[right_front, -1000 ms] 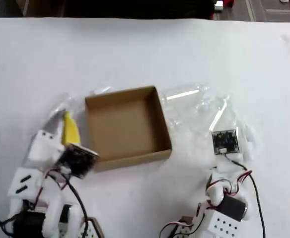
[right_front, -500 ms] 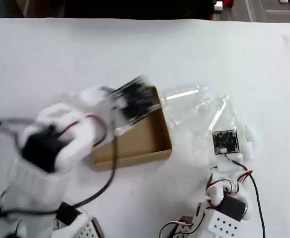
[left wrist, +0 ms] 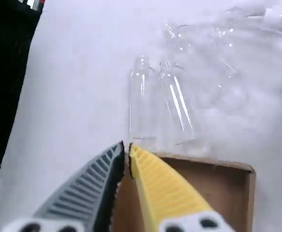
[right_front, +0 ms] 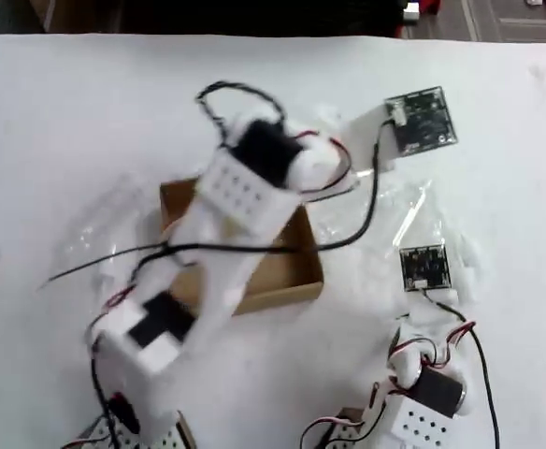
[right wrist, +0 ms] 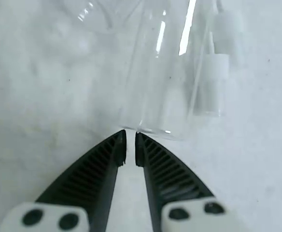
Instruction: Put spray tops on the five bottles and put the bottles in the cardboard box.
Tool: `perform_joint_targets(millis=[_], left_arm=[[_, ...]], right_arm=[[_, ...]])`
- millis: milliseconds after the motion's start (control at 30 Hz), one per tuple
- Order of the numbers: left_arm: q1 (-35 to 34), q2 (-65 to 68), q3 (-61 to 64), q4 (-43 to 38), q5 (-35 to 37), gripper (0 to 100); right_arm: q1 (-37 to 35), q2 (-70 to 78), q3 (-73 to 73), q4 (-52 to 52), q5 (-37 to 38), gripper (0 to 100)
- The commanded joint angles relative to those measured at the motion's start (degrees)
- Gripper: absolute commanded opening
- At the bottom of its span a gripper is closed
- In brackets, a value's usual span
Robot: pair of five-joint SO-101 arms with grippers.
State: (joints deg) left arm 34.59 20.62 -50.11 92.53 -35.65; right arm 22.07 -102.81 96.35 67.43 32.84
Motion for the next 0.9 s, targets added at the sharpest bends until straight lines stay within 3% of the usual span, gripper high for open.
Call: perform_joint_targets(millis=[0,67,133,267,500,867], left_arm=[[-0.6,13.8,-18.0,2.2,0.1,3],[-0.7,19.8,-23.1,1.9,1.3,3],[-0.6,25.3,-28.2,1.8,6.9,6],[-1.8,34.0,-36.7,2.7,17.1,24],[-5.8,45.6,-45.1,-3.3,10.5,23],[-5.7,52.7,-45.1,-8.4,8.9,24]], right_arm=[[0.4,-0.5,0.4,-1.0,0.4,1.7],[0.4,-0.5,0.4,-1.0,0.4,1.7],[0.4,-0.5,0.4,-1.0,0.4,1.7],[0.4,-0.5,0.4,-0.9,0.4,1.7],[0.4,-0.5,0.4,-0.8,0.4,1.7],[0.4,-0.5,0.4,-0.8,0.4,1.6]])
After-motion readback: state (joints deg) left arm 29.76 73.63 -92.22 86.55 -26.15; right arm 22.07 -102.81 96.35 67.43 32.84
